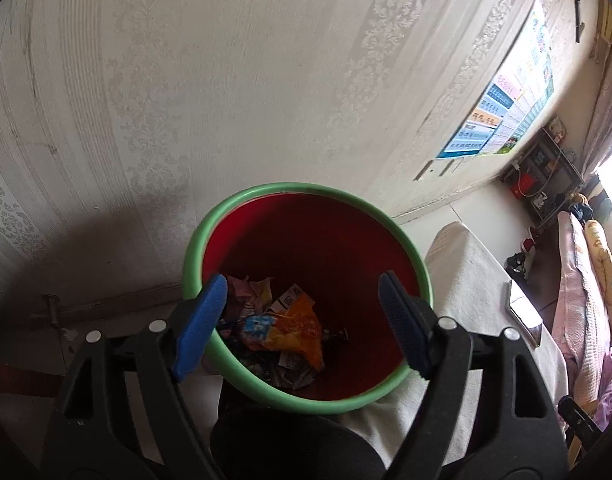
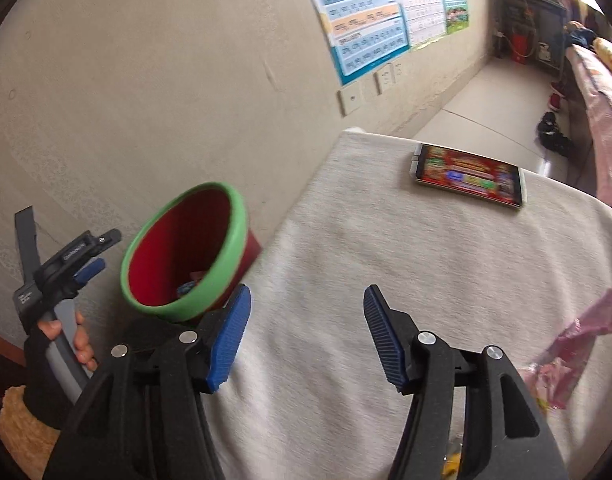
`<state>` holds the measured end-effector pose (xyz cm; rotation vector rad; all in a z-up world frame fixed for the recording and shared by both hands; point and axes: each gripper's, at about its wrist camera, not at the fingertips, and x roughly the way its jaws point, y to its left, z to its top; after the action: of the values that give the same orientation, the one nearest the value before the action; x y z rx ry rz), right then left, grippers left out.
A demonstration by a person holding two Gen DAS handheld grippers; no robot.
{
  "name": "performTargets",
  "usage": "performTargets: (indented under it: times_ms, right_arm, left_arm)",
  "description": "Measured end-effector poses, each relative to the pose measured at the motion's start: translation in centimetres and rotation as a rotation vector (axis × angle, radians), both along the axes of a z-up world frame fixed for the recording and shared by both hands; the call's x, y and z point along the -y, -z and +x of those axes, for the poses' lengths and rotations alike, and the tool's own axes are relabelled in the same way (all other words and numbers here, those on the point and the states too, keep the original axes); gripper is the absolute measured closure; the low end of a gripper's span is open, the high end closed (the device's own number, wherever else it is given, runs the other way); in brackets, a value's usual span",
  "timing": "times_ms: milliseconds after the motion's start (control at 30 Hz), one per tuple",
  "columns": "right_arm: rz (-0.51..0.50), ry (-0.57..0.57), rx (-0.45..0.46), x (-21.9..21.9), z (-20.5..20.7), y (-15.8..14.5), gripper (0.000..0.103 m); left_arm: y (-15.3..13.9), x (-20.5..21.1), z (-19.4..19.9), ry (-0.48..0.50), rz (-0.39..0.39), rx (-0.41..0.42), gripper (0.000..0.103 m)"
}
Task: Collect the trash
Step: 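Grasp a yellow wrapper with the left tool while the right tool grasps the pink foil wrapper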
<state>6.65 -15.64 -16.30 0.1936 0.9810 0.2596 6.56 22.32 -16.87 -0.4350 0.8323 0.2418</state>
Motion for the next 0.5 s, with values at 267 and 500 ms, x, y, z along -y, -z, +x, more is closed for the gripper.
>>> performTargets:
  times_ms: [267,500]
  right_arm:
    - [-0.074,0.309,-0.139,12.5,-2.0,4.2,0.043]
    - [-0.021,0.489,-0.173,18.0,-3.6,6.2,0.043]
  left_arm:
    - [0.9,11.7,0.1,0.345,-0.050,-0.065,0.028]
    - [3.7,26.1,-3.7,0.799,-0.083,-0.175,0.028]
